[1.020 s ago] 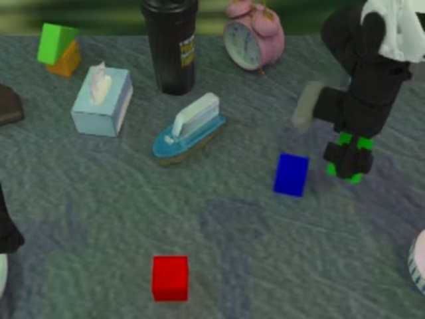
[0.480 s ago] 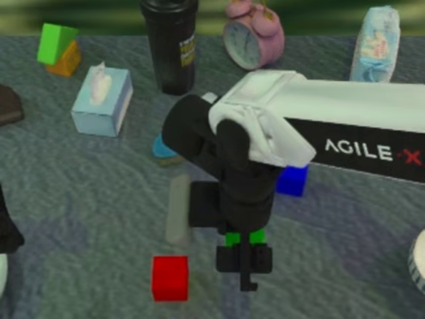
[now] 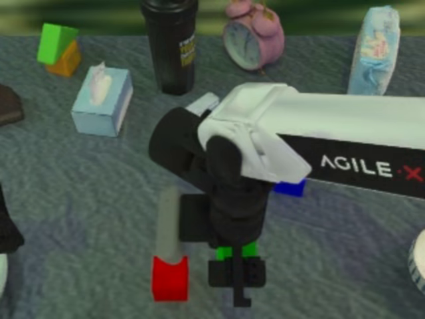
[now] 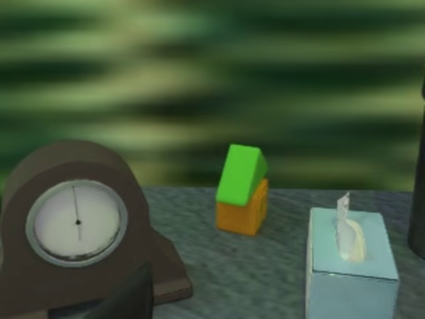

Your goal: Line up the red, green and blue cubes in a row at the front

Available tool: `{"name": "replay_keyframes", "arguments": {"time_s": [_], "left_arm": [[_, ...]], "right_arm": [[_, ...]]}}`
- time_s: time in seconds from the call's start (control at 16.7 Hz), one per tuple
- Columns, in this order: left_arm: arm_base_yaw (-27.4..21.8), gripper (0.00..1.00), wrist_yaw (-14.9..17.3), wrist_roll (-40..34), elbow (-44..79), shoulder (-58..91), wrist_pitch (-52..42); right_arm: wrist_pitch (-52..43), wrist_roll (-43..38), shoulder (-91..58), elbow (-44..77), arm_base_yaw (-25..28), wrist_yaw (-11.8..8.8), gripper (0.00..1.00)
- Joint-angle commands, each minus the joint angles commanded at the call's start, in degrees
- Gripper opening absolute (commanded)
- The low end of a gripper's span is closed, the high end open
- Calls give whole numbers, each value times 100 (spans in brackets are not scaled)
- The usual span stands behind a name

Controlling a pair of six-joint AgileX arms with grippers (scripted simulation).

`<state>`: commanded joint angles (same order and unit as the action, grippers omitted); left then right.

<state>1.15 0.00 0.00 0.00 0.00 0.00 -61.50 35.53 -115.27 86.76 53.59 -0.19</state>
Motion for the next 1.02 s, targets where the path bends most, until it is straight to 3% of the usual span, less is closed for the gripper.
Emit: {"name": "replay_keyframes", "arguments": {"time_s": [0.42, 0.72, 1.02], "left_arm": [[0, 100, 0, 0, 0, 0, 0], [0, 100, 0, 0, 0, 0, 0], [0, 100, 0, 0, 0, 0, 0]], "right_arm": [[1249, -18, -427, -768, 7, 7, 0], [1414, -12, -508, -893, 19, 11, 0], [1414, -12, -508, -893, 19, 11, 38]]}}
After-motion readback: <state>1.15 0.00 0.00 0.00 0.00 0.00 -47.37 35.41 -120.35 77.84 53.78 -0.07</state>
